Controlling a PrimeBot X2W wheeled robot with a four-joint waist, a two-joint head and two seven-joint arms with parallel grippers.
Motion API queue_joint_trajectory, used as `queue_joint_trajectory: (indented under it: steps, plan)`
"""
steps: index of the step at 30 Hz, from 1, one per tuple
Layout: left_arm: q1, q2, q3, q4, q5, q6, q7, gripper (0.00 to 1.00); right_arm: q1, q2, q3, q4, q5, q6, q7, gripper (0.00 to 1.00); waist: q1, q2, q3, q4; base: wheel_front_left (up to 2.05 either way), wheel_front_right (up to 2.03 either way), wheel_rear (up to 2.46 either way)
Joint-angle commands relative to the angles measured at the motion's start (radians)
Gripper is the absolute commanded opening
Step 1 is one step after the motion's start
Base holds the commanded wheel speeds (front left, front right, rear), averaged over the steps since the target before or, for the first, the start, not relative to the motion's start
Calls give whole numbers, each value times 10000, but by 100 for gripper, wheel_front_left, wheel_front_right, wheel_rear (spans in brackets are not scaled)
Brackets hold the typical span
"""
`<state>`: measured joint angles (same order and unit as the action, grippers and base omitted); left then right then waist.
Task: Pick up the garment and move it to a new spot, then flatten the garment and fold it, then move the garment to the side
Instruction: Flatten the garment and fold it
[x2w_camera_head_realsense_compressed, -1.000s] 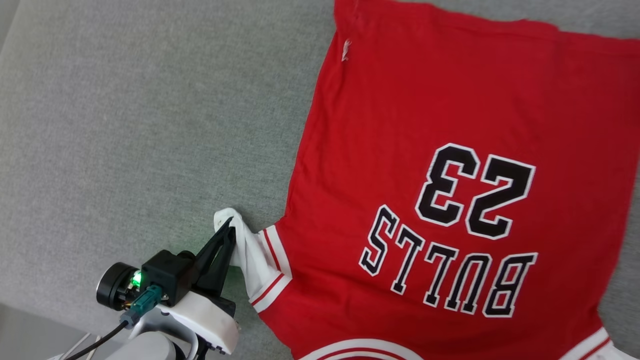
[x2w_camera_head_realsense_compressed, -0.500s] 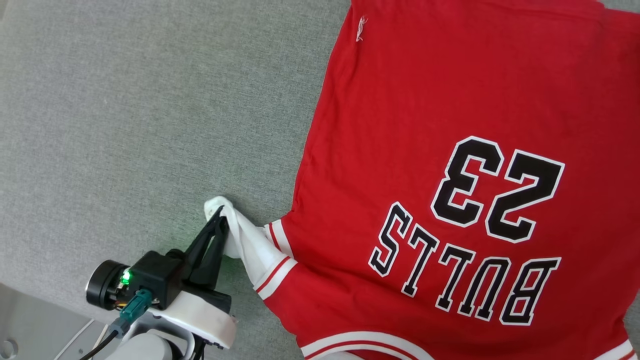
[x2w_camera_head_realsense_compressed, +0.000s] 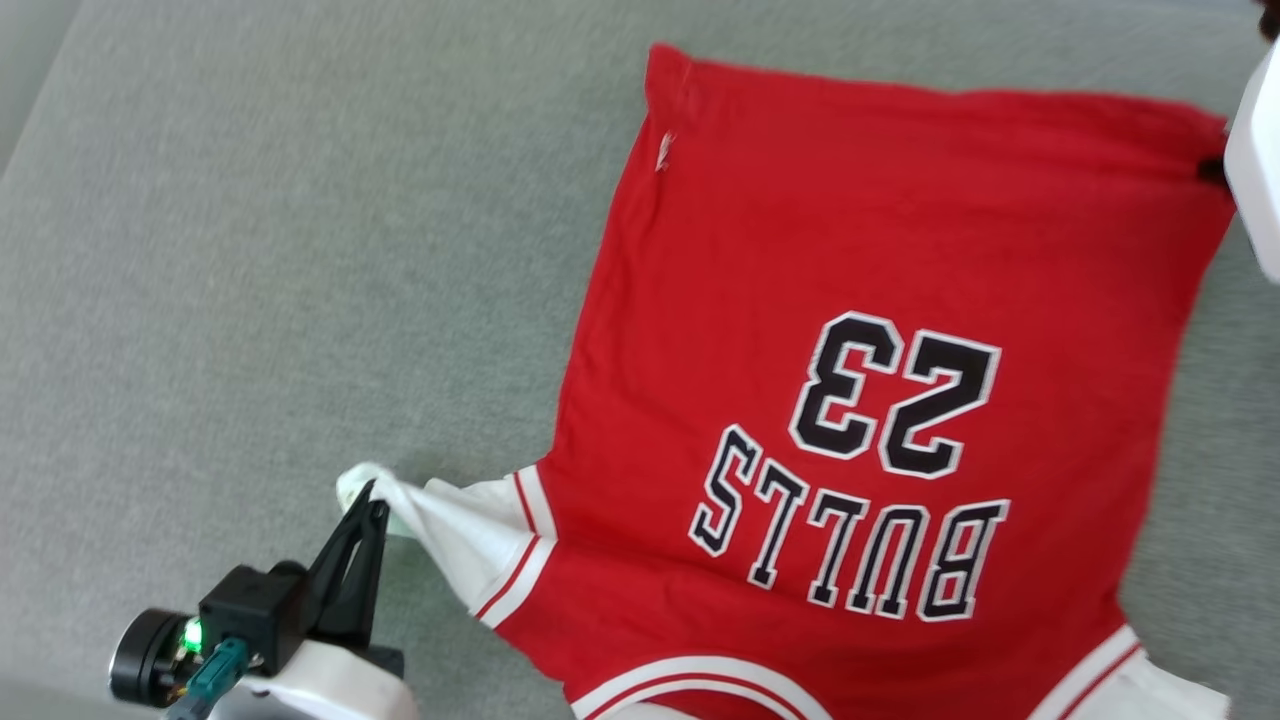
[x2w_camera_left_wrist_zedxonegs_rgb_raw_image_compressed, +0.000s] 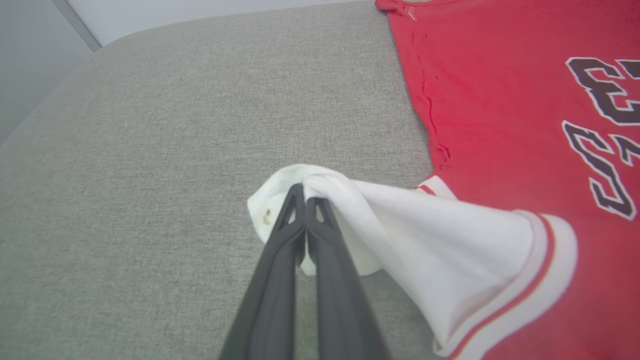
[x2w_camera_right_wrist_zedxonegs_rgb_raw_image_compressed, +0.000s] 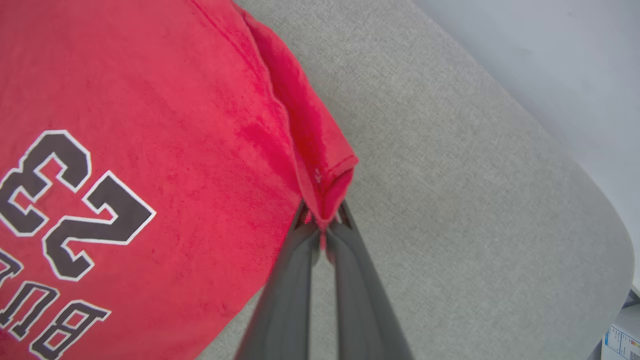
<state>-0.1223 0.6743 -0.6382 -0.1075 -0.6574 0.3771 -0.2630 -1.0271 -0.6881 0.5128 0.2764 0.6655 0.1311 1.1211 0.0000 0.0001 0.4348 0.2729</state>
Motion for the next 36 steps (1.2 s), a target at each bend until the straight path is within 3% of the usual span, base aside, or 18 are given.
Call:
queue_joint_trajectory:
  steps: [1, 10, 14, 18, 21, 26, 34, 36]
  plan:
    - [271, 115, 115, -53, -79, 140, -21, 0, 363, -355, 296, -408, 425, -7, -184, 0, 0, -1, -781, -646, 0, 0, 0]
    - [1191, 651, 310, -256, -342, 453, 44, 0, 2861, -2704, 1002, -2994, 2009, -7, -956, 0, 0, -1, -1861, -1522, 0, 0, 0]
    - [1463, 809, 400, -362, -448, 553, 60, 0, 4731, -3565, 807, -3488, 2566, -7, -1438, 0, 0, -1, -2085, -1882, 0, 0, 0]
    - [1680, 919, 437, -407, -522, 604, 71, 0, 7027, -4013, 614, -3584, 2919, -7, -2049, 0, 0, -1, -2220, -2123, 0, 0, 0]
    - [1806, 1011, 505, -437, -581, 626, 66, 0, 8567, -4111, 473, -3681, 3097, -7, -2535, 0, 0, -1, -2240, -2275, 0, 0, 0]
    - [1923, 1125, 554, -477, -648, 606, 72, 0, 10533, -3601, 203, -3633, 3032, -7, -3220, 0, 0, -1, -2253, -2465, 0, 0, 0]
    - [1801, 1090, 482, -401, -667, 518, 117, 0, 11612, -2644, -176, -3379, 2679, -7, -3676, 0, 0, -1, -2316, -2540, 0, 0, 0]
    - [1767, 1076, 470, -371, -680, 504, 115, 0, 11453, -2451, -510, -3314, 2515, -7, -3806, 100, 0, -1, -2330, -2571, 0, 0, 0]
